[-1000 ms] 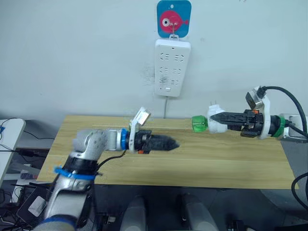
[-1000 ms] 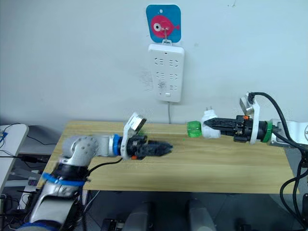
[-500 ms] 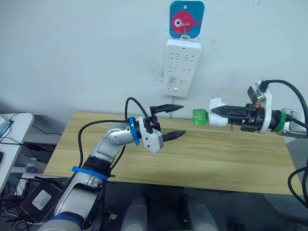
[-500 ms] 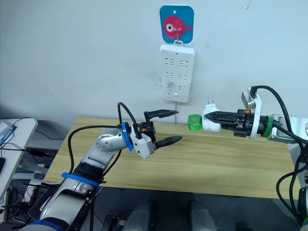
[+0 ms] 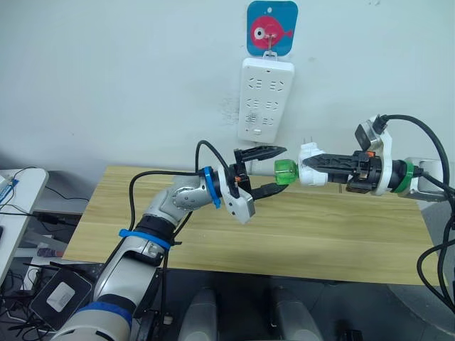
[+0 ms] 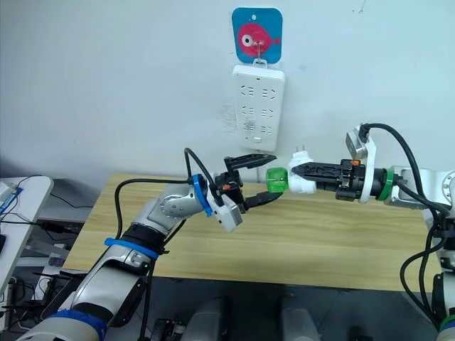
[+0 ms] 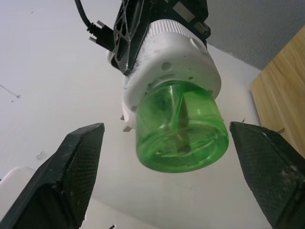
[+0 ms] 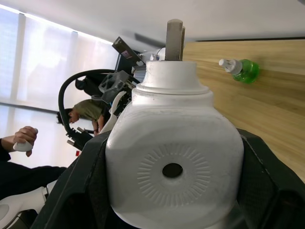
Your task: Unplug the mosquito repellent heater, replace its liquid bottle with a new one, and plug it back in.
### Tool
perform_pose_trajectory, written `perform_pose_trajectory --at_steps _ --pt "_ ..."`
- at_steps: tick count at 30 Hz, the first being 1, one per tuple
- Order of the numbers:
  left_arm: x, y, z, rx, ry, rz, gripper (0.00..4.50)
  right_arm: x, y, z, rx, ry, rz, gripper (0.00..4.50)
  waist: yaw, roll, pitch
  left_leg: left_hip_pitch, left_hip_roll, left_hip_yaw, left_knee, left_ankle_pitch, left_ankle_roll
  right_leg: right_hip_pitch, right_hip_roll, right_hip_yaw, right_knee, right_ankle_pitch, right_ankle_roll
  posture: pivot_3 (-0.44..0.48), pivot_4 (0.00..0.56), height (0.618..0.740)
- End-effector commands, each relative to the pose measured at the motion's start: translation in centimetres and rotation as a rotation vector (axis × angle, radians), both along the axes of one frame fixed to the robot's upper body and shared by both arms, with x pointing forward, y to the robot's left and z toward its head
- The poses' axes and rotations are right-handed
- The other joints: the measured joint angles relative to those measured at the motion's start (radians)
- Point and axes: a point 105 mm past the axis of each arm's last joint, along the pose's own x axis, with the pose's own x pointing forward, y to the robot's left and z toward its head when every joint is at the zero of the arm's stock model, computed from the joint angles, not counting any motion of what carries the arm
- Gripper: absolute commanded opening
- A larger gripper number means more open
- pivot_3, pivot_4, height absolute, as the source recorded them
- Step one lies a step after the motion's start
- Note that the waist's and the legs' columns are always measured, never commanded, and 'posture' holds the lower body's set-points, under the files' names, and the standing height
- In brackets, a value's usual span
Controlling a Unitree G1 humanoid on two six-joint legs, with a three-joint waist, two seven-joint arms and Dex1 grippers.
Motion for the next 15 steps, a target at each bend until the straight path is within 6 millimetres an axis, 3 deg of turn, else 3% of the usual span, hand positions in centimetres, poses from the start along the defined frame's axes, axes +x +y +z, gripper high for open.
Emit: perform_pose_trajectory --at_steps 1,4,9,14,15 --pt "-0.6 -0.5 0.9 -0.022 -0.040 -0.042 3.28 -0.4 0.2 1.5 0.034 -0.049 0.022 2.98 0.000 0.000 0.000 0.000 0.000 0.000 0.000 0.000 0.000 0.000 0.000 0.000 0.000 0.000 0.000 0.013 0.221 0.740" --pt "-0.5 -0.6 0.7 -0.019 -0.025 -0.047 2.36 -0.5 0.3 1.5 0.036 -0.052 0.026 2.98 0.000 0.000 0.000 0.000 0.000 0.000 0.000 0.000 0.000 0.000 0.000 0.000 0.000 0.000 0.000 0.010 0.220 0.740" --pt "-1.0 -1.0 0.7 -0.042 0.069 -0.097 2.24 -0.8 0.2 1.3 0.025 -0.050 0.037 2.98 0.000 0.000 0.000 0.000 0.000 0.000 0.000 0.000 0.000 0.000 0.000 0.000 0.000 0.000 0.000 0.009 0.219 0.740" --pt "-2.5 -1.8 3.3 -0.100 0.562 -0.272 2.24 -1.6 0.0 1.0 -0.035 -0.071 0.072 2.98 -0.006 0.000 0.000 0.000 0.001 -0.001 0.000 0.000 0.000 0.000 0.000 0.000 0.000 0.000 0.000 0.005 0.220 0.740" --pt "-2.1 -1.7 3.6 -0.094 0.765 -0.290 2.24 -1.7 0.0 1.1 -0.033 -0.072 0.082 2.98 -0.007 0.000 0.000 0.000 0.001 -0.002 0.000 0.000 0.000 0.000 0.000 -0.001 0.000 0.000 0.000 0.010 0.221 0.740"
